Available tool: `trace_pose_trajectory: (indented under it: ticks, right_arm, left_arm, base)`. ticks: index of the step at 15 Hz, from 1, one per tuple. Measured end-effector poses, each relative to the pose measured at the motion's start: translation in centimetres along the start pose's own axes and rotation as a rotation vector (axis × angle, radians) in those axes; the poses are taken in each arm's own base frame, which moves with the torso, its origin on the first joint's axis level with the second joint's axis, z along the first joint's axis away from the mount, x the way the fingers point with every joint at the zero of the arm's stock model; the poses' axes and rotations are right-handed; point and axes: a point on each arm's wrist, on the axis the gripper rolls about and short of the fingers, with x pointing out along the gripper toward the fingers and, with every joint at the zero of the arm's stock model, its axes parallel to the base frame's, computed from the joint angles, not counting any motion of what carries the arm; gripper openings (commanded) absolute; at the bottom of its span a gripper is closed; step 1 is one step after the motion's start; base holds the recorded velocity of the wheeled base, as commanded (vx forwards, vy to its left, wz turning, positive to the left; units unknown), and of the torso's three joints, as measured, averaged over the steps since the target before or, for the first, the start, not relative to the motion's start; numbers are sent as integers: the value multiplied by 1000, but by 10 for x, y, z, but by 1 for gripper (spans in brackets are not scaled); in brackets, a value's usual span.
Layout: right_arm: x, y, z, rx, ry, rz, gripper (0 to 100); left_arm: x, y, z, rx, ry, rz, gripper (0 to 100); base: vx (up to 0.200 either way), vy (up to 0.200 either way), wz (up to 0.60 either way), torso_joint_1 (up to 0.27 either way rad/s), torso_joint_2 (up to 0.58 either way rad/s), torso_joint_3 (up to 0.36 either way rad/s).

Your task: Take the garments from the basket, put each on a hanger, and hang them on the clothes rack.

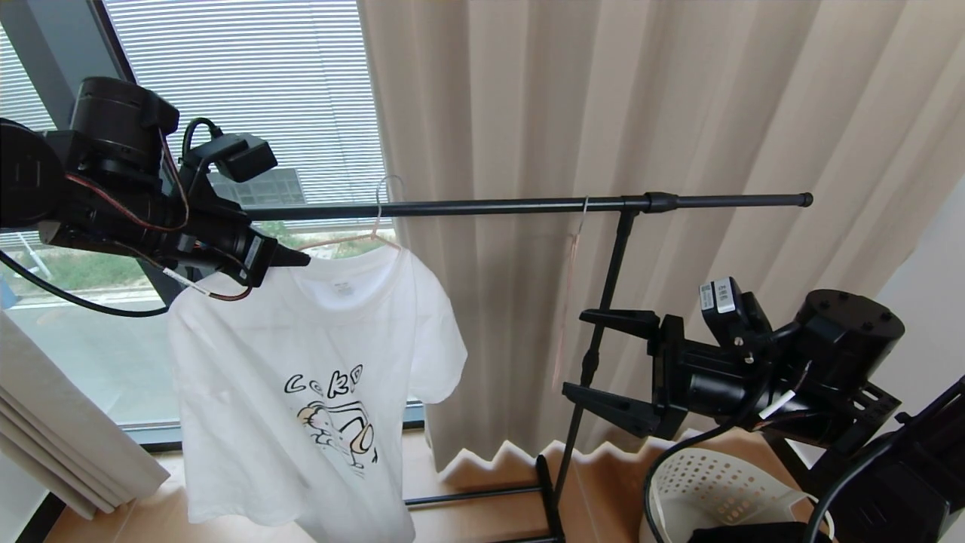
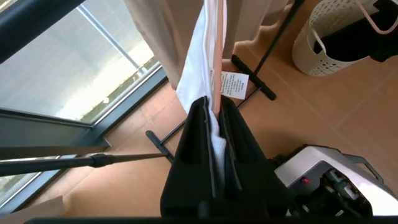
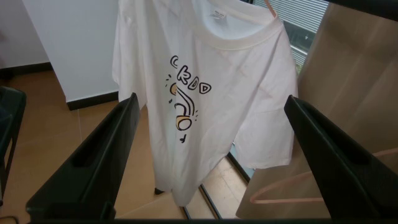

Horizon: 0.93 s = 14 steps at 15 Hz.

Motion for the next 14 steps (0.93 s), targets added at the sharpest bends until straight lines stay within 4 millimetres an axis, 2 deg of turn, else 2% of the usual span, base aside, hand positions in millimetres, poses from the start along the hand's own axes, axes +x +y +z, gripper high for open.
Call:
trace_pose_trajectory:
  ticks: [9,14]
  right_arm:
    - [0,0,-1,2,1,0,100]
    - [0,0,-1,3,3,0,100]
  left_arm:
    - [12,-4,15,-133,-15,14,0]
    - [22,-3,14,-137,10,26,0]
  base:
    - [0,0,0,0,0,0]
    - [0,0,0,0,0,0]
